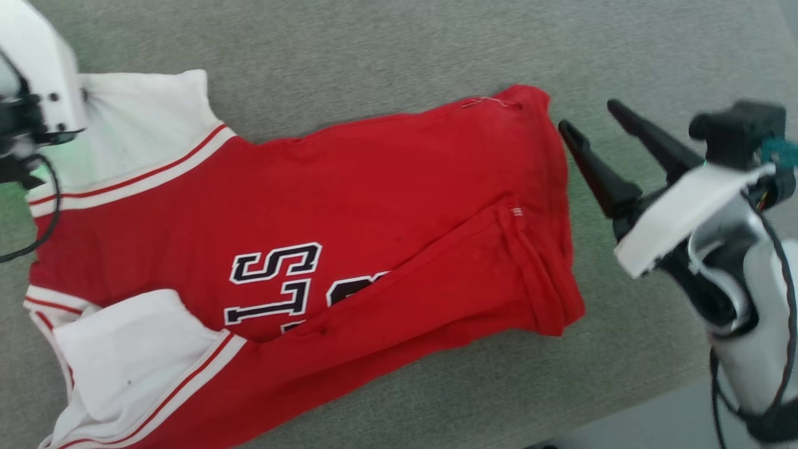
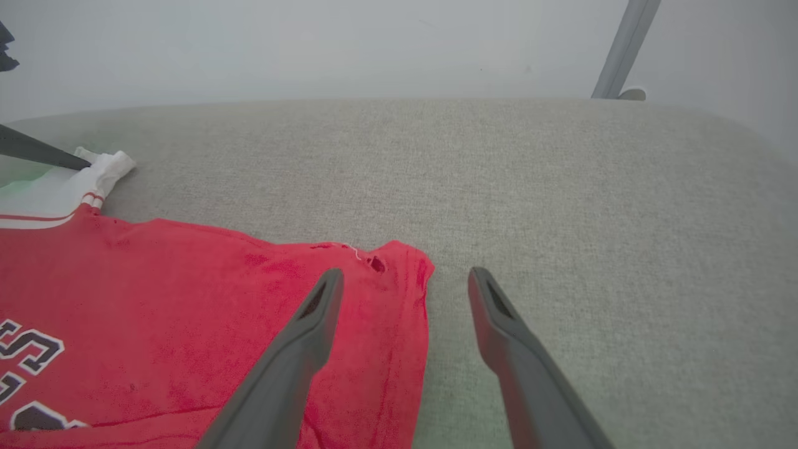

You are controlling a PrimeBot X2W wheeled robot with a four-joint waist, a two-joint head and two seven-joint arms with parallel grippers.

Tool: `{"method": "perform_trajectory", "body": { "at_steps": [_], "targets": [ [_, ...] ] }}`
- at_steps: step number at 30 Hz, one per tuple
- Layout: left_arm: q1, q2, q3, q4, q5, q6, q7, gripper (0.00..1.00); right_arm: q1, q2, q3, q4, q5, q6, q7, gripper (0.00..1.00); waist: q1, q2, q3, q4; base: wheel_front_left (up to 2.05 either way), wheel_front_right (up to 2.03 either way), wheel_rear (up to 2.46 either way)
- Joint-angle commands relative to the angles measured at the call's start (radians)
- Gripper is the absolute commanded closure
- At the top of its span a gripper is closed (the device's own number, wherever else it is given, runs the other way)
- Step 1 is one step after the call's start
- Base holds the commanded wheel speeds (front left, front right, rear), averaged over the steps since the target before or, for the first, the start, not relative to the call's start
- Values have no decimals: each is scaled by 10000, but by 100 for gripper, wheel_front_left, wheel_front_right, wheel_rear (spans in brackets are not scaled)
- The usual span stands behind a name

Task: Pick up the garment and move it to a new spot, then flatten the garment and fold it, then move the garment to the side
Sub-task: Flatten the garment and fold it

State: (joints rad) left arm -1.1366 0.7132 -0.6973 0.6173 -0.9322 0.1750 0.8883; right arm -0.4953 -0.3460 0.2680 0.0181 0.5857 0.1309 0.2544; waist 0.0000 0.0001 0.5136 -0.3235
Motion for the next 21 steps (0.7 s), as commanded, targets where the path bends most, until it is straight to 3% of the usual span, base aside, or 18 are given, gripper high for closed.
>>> {"method": "perform_trajectory", "body": {
  "at_steps": [1,11,18,19,20,21],
  "targets": [
    [507,-328,-358,314,19,-87,104,100,-336,-94,74,238,-28,-4,175,0,0,-1,68,146,0,0,0],
    [-455,-1298,-595,788,334,-340,-286,100,-3046,-754,1761,2844,502,-4,2904,0,0,-1,244,991,0,0,0],
    [-711,-1870,-677,1218,392,-575,-736,100,-3988,-586,3296,4321,1425,2,5124,0,0,-1,242,1335,0,0,0],
    [-736,-1945,-685,1263,407,-623,-836,100,-4112,-647,3472,4394,1470,10,5310,63,0,-1,236,1382,0,0,0],
    [-773,-2023,-670,1295,420,-672,-982,100,-4215,-784,3646,4445,1523,8,5476,100,0,-1,215,1443,0,0,0],
    [-818,-2081,-637,1347,407,-707,-1090,100,-4287,-905,3687,4464,1629,2,5524,100,0,-1,179,1511,0,0,0]
  ]
}}
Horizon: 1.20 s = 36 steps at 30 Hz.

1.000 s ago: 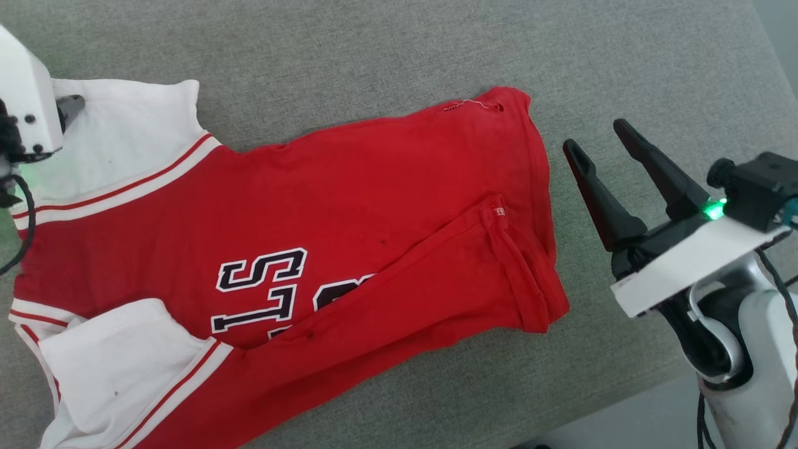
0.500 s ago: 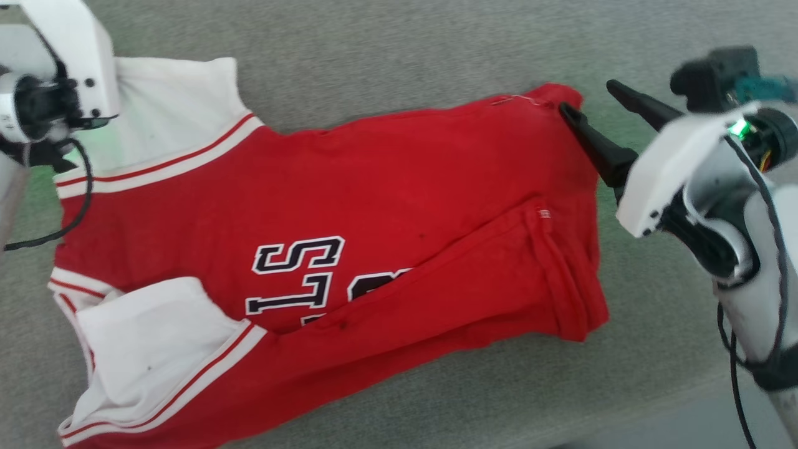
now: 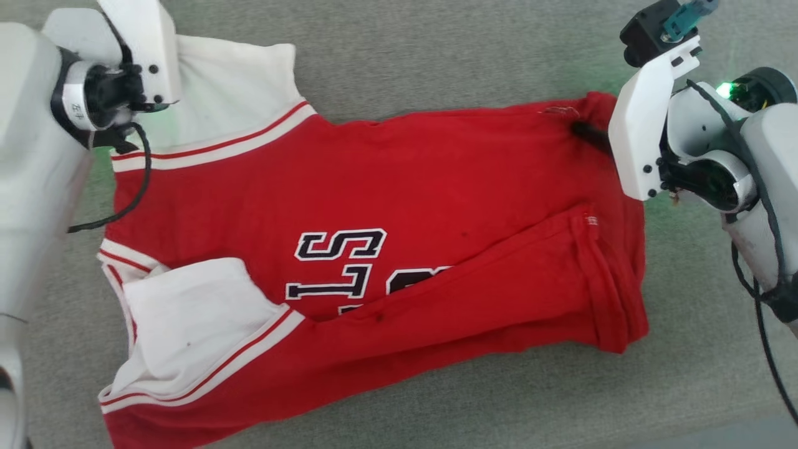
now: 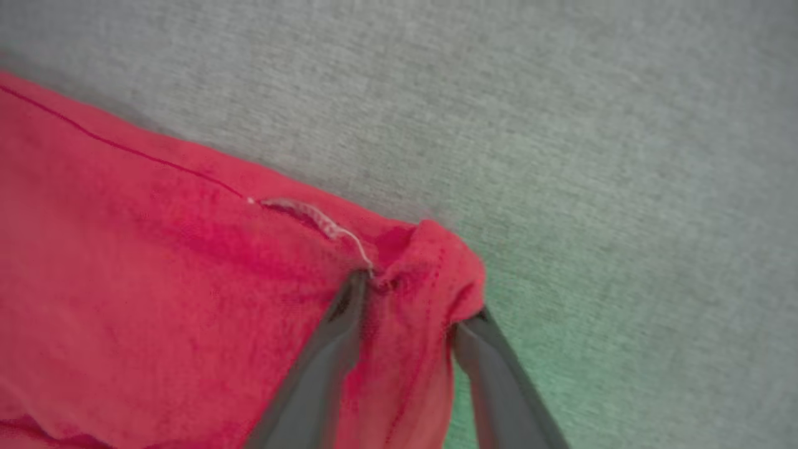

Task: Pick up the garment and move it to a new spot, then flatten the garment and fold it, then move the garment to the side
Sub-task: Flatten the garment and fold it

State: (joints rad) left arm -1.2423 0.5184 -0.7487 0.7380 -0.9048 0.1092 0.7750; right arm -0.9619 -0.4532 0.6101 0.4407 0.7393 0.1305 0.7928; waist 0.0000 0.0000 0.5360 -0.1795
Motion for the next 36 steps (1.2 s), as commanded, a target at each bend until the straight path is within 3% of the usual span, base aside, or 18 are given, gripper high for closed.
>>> {"method": "perform_trajectory", "body": {
  "at_steps": [1,13,20,24,25,30,36],
  "targets": [
    [185,-153,-107,190,131,-78,-49,100,284,77,314,175,178,3,124,100,0,0,-84,127,0,0,0],
    [154,116,133,-642,-256,-633,-289,100,1228,-1325,-752,-936,535,-2,-1504,100,0,0,-1084,968,0,0,0],
    [778,596,51,-2343,-399,-246,268,100,2305,-1706,-1495,-1789,335,-2,-1743,100,0,0,-1597,1283,0,0,0],
    [1597,1191,62,-4210,-582,502,788,100,3122,-1921,-2036,-2663,237,-2,-1704,100,0,0,-1886,1452,0,0,0],
    [2031,1529,79,-5278,-647,955,1057,100,3616,-2034,-2335,-3208,278,0,-1667,100,0,0,-1973,1545,0,0,0],
    [3242,2491,143,-7964,-816,2110,1661,100,4959,-2348,-3153,-4578,234,0,-1389,100,0,0,-2087,1687,0,0,0],
    [4771,3449,11,-10378,-916,3377,2016,100,6654,-2582,-3945,-5900,162,0,-918,100,0,0,-2167,1809,0,0,0]
  ]
}}
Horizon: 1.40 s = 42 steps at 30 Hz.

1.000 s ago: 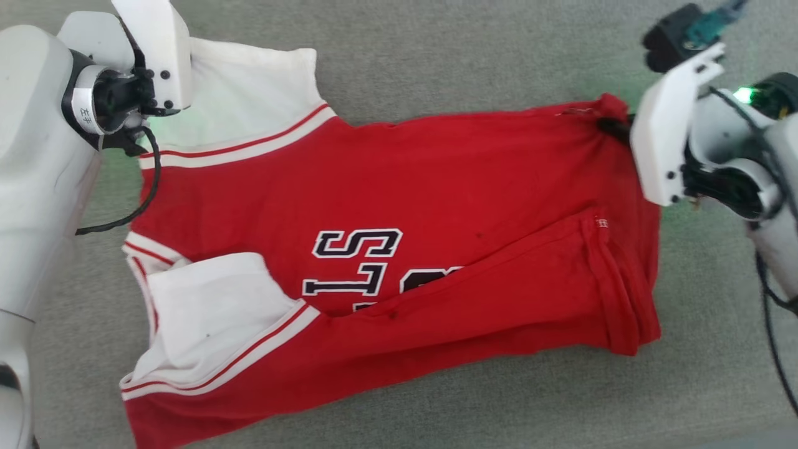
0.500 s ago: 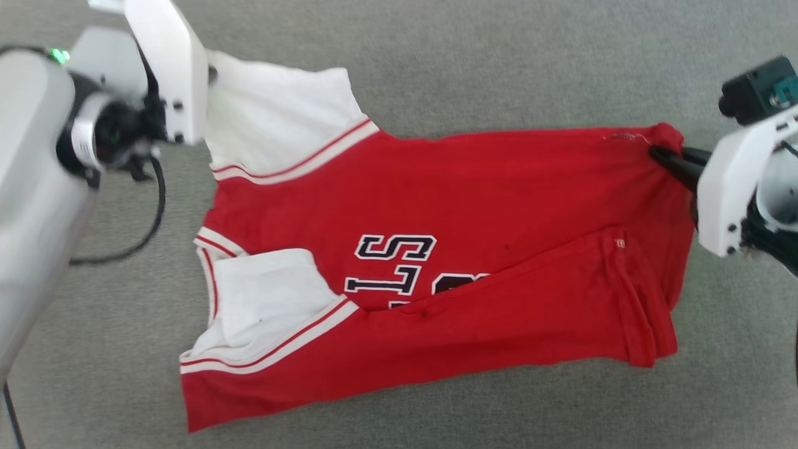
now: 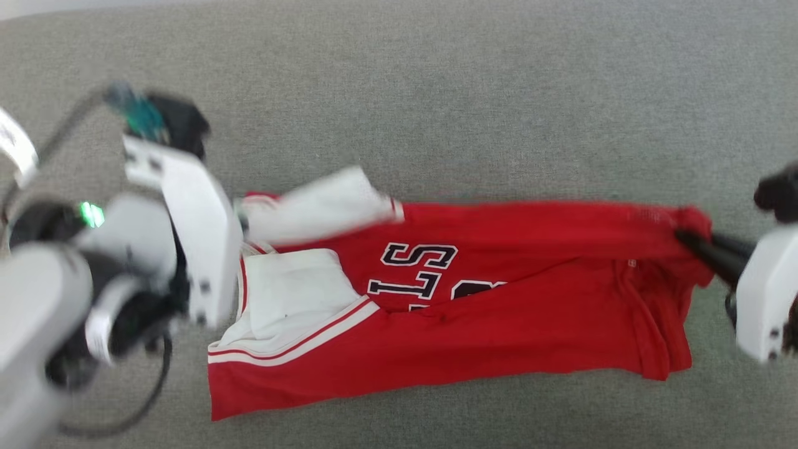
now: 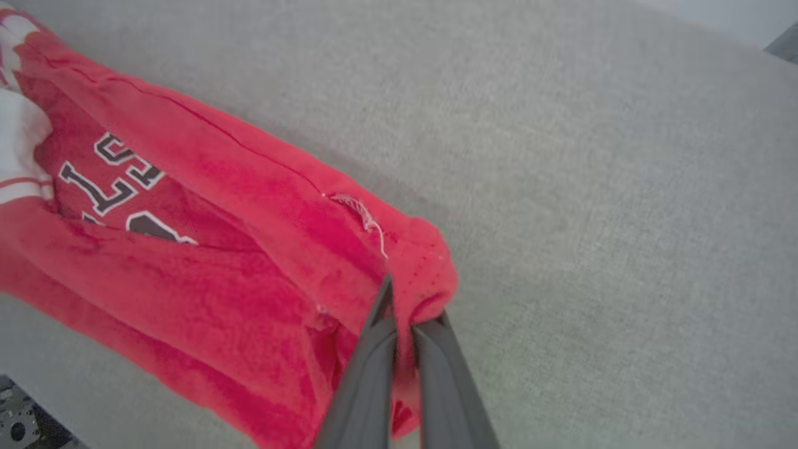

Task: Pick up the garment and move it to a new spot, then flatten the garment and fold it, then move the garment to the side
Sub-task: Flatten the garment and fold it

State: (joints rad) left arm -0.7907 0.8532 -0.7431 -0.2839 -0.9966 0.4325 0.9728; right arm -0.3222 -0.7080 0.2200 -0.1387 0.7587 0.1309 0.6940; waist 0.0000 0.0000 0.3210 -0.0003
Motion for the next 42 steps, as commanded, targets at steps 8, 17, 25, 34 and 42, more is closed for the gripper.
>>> {"method": "perform_trajectory", "body": {
  "at_steps": [8,17,25,34,42],
  "targets": [
    [2195,365,-480,-1079,-344,1103,-171,100,1686,267,-246,-315,-75,-4,376,100,0,0,-46,59,0,0,0],
    [2917,-418,-307,604,-495,312,-1723,0,1403,918,134,684,-257,-4,217,0,0,0,-367,189,0,0,0],
    [3504,-459,417,536,-87,-412,-4131,0,1711,1197,-881,882,-261,-4,618,0,0,0,-587,274,0,0,0],
    [4510,-793,1048,760,668,-1046,-7583,0,1784,1726,-1662,1598,-215,-4,1415,0,0,0,-406,597,0,0,0],
    [5298,-1547,1468,1748,1045,-1125,-10184,0,1171,2544,-573,3281,455,6,1754,0,0,0,-267,949,0,0,0]
  ]
}}
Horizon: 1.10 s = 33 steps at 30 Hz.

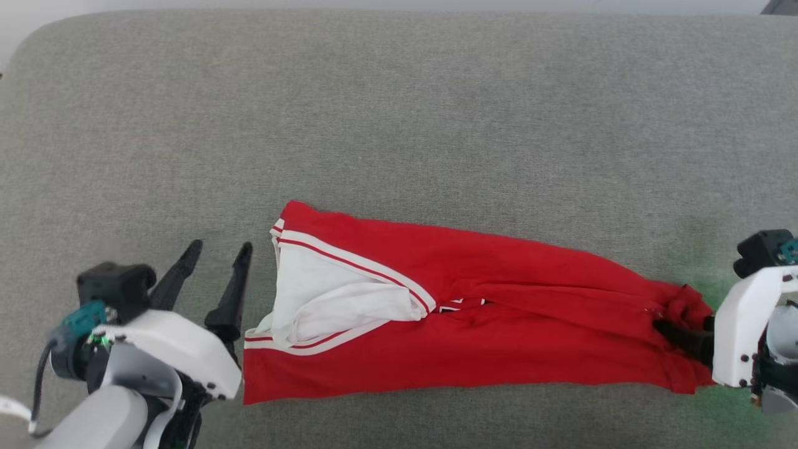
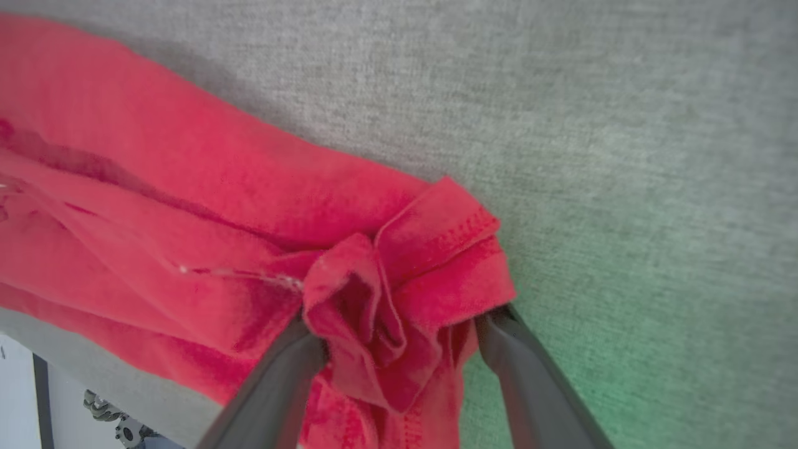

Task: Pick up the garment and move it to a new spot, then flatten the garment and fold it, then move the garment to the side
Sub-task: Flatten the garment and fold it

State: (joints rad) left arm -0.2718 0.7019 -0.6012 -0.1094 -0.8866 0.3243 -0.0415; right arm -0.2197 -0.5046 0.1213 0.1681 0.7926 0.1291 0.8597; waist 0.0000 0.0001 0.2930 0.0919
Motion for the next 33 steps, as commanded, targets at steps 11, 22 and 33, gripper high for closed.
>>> {"method": "perform_trajectory", "body": {
  "at_steps": [11,22,33],
  "targets": [
    [1012,-904,583,1332,-89,-514,-2044,0,-687,-88,978,753,1552,13,-104,100,0,-1,-131,312,0,0,0],
    [2236,-2107,2618,1391,1355,-1359,-2246,0,-900,-1613,-560,1592,1801,5,-700,100,0,-1,-364,245,0,0,0],
    [3208,-3679,4705,1353,2738,-2551,-2251,0,-1383,-2737,-1613,3553,713,8,-1261,100,0,-1,-614,-7,0,0,0]
  ]
}}
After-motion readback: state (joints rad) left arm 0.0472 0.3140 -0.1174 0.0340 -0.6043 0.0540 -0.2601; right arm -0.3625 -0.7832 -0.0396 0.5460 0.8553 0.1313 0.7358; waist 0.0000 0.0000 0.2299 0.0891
